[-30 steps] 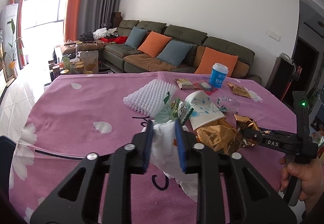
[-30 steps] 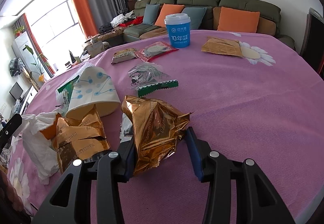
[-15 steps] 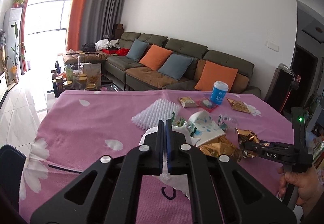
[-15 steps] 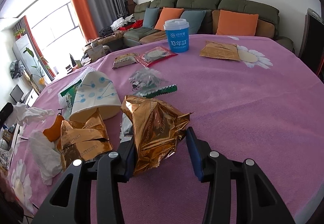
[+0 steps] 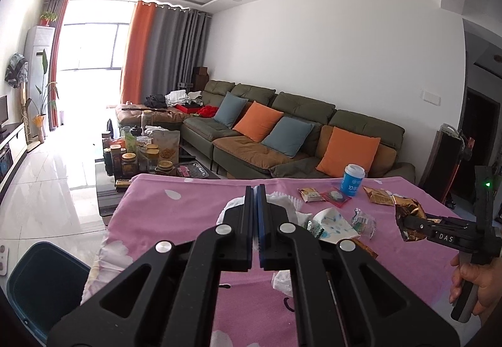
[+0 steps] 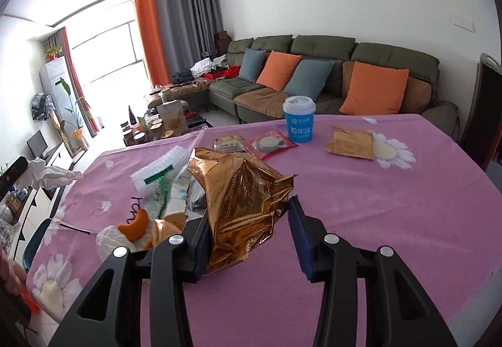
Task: Collect trash
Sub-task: 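Carry the foil wrapper and tissue with both tools to the teal bin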
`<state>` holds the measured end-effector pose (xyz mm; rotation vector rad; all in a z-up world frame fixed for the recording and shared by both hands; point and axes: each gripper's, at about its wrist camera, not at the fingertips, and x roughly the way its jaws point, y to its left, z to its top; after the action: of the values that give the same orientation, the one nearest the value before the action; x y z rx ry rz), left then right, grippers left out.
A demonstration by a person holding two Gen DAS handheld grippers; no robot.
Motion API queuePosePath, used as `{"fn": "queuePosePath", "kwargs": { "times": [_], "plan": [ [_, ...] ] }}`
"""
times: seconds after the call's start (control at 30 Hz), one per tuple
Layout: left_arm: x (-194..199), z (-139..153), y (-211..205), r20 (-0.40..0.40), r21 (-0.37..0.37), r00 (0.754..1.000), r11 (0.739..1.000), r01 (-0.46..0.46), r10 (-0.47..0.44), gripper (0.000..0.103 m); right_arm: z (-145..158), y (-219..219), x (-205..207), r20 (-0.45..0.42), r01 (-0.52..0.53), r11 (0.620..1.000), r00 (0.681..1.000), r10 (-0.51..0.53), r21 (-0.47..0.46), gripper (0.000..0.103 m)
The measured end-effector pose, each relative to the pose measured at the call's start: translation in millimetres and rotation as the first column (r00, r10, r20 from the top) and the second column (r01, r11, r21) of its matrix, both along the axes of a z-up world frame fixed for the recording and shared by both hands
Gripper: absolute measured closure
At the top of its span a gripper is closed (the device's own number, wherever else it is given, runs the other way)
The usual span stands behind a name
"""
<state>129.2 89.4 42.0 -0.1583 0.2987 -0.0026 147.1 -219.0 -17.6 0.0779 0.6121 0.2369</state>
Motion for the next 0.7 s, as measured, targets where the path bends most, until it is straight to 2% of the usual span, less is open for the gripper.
{"fn": "queuePosePath", "kwargs": {
  "times": [0.17,0.33,0.5,0.7],
  "plan": [
    [-32,7,25,0.024,-0.009,0.998,0.998,-0.064,0.064,0.101,18,35,-11,0.044,-0.098,0.995,0.994,0.097,0.008,0.061],
    [-68,11,55,0.039,-0.008,0.988,0.989,-0.149,0.149,0.101,28,85,-25,0.067,-0.228,0.974,0.972,0.227,0.006,0.061],
    [-107,11,91,0.043,-0.007,0.966,0.967,-0.255,0.255,0.101,34,144,-36,0.076,-0.373,0.928,0.925,0.372,-0.001,0.061],
    [-153,12,135,0.045,0.001,0.925,0.926,-0.377,0.377,0.101,38,215,-52,0.079,-0.528,0.849,0.845,0.528,-0.025,0.061]
  ]
}}
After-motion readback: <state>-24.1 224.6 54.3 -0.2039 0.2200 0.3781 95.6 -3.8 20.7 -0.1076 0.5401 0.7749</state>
